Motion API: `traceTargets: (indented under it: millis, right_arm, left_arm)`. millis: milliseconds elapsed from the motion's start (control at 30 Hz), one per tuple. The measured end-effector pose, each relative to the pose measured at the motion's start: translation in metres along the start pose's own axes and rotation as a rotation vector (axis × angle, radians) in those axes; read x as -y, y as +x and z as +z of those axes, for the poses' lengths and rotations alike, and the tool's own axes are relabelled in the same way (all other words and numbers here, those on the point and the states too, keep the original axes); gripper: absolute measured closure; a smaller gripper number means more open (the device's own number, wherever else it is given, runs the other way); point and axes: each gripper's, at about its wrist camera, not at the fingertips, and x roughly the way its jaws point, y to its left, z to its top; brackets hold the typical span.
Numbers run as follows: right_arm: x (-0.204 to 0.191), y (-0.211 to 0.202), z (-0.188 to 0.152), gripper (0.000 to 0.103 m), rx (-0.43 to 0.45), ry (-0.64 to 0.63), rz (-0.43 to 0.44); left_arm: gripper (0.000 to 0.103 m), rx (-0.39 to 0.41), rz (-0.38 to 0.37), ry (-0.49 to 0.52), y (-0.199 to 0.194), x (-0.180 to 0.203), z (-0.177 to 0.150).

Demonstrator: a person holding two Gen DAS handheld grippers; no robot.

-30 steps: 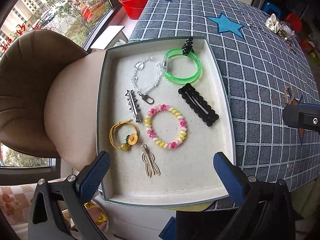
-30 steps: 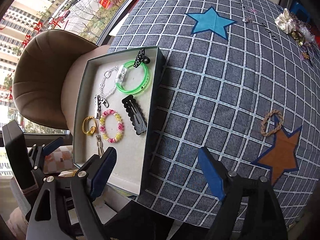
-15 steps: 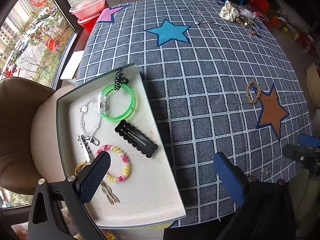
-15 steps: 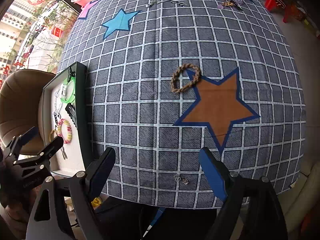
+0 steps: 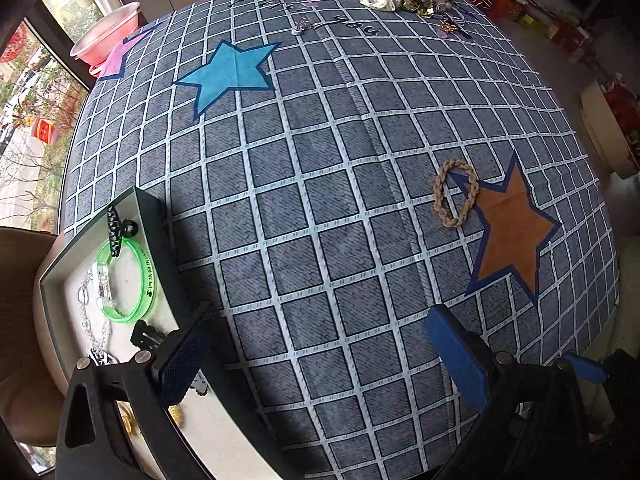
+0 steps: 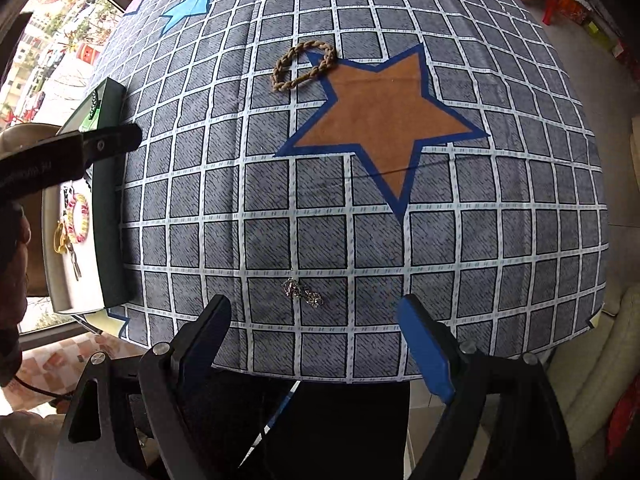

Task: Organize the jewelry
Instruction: 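Move the left gripper to the braided bracelet while the right moves to the silver charm, then grasp the braided brown bracelet with the left gripper while the right grasps the silver charm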

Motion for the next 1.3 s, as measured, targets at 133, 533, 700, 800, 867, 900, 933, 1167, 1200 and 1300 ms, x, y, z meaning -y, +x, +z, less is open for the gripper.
traceTargets:
  millis: [133, 533, 700, 800, 867, 900, 933, 1167, 1200, 1300]
  right_arm:
    - [0.0, 0.008, -0.006, 0.025, 0.011, -0.029, -0.007]
    - [-0.027, 0.037, -0.025, 0.043, 0.052, -0.144, -0.058]
    - [-0.043, 0.049, -0.029, 0.049, 0.069, -0.165, -0.071]
    - [-0.055, 0.053, -0.027, 0.051, 0.081, -0.191, -0.084]
    - [-0.06, 0.055, -0.028, 0.056, 0.088, -0.203, -0.097]
    - [-0.064, 0.057, -0.028, 0.058, 0.09, -0.208, -0.107]
    - [-0.069, 0.059, -0.027, 0.062, 0.092, -0.212, -0.116]
    - [-0.069, 0.062, -0.029, 0.089, 0.091, -0.227, -0.136]
    - [-0.069, 0.06, -0.028, 0.089, 0.09, -0.228, -0.136]
    - [-0.064, 0.058, -0.024, 0.089, 0.083, -0.212, -0.123]
  left_arm:
    - [0.0, 0.005, -0.02, 0.035, 0.012, 0.02, 0.016]
    - [0.0, 0.019, -0.041, 0.098, 0.043, 0.067, 0.054]
    - [0.0, 0.018, -0.045, 0.122, 0.055, 0.082, 0.065]
    - [0.014, 0.001, -0.041, 0.147, 0.063, 0.091, 0.067]
    - [0.016, 0.002, -0.021, 0.169, 0.067, 0.099, 0.068]
    - [0.018, 0.002, -0.026, 0.177, 0.067, 0.101, 0.069]
    - [0.021, 0.009, -0.027, 0.184, 0.066, 0.104, 0.069]
    - [0.07, 0.024, -0.042, 0.233, 0.063, 0.127, 0.073]
    - [0.082, 0.023, -0.042, 0.235, 0.062, 0.128, 0.076]
    - [0.083, 0.009, -0.067, 0.217, 0.062, 0.13, 0.083]
